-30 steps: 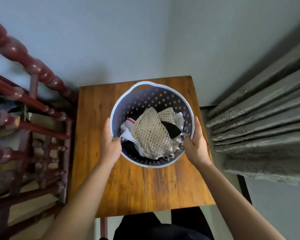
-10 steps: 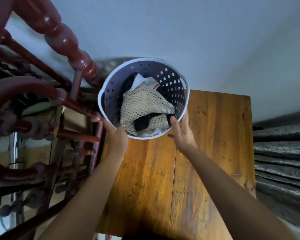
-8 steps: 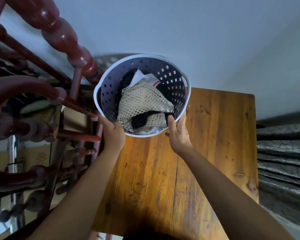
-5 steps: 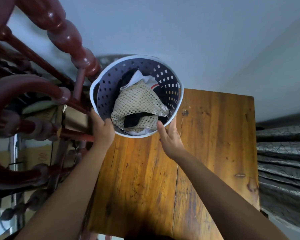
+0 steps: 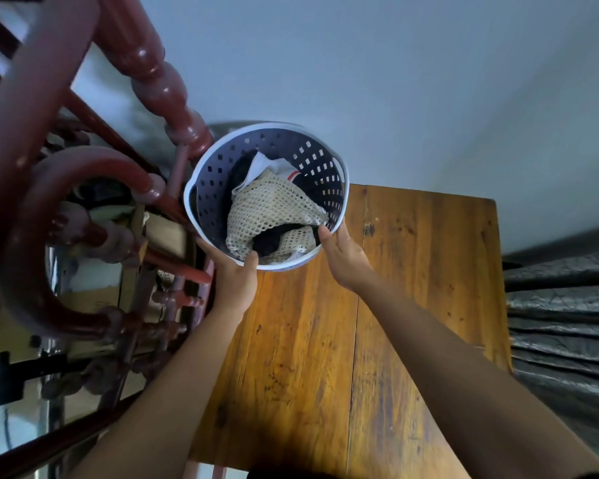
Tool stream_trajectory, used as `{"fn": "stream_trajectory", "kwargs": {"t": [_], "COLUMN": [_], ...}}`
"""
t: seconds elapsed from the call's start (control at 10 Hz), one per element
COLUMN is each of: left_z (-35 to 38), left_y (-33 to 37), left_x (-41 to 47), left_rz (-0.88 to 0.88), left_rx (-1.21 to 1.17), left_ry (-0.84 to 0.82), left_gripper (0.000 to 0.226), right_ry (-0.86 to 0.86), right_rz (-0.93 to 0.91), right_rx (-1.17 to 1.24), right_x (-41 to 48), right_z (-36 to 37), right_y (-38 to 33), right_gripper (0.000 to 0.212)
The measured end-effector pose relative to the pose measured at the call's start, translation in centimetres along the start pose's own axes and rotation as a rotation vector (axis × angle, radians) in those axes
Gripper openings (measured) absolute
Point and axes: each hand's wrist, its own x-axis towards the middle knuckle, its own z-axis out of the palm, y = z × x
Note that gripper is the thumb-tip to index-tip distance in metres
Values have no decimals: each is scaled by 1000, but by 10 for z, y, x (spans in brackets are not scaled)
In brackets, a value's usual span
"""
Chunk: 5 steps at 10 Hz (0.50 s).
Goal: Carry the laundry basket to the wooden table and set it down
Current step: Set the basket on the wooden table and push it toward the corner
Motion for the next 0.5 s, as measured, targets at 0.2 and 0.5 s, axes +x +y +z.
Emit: {"fn": "stream_trajectory", "kwargs": {"t": [0.2,0.5], "left_z": [-14,-34], "left_y": [-5,21], "left_x": [10,-18], "left_rz": [44,61], "left_rx": [19,-35], "left_ry": [-123,-64], "left_gripper": [117,77], "right_ry": [87,146], "right_rz": [15,-44], "right_rx": [38,10], "right_x": [-5,-62], "right_z": [11,-25], "right_y": [1,-35], "right_gripper": [65,63]}}
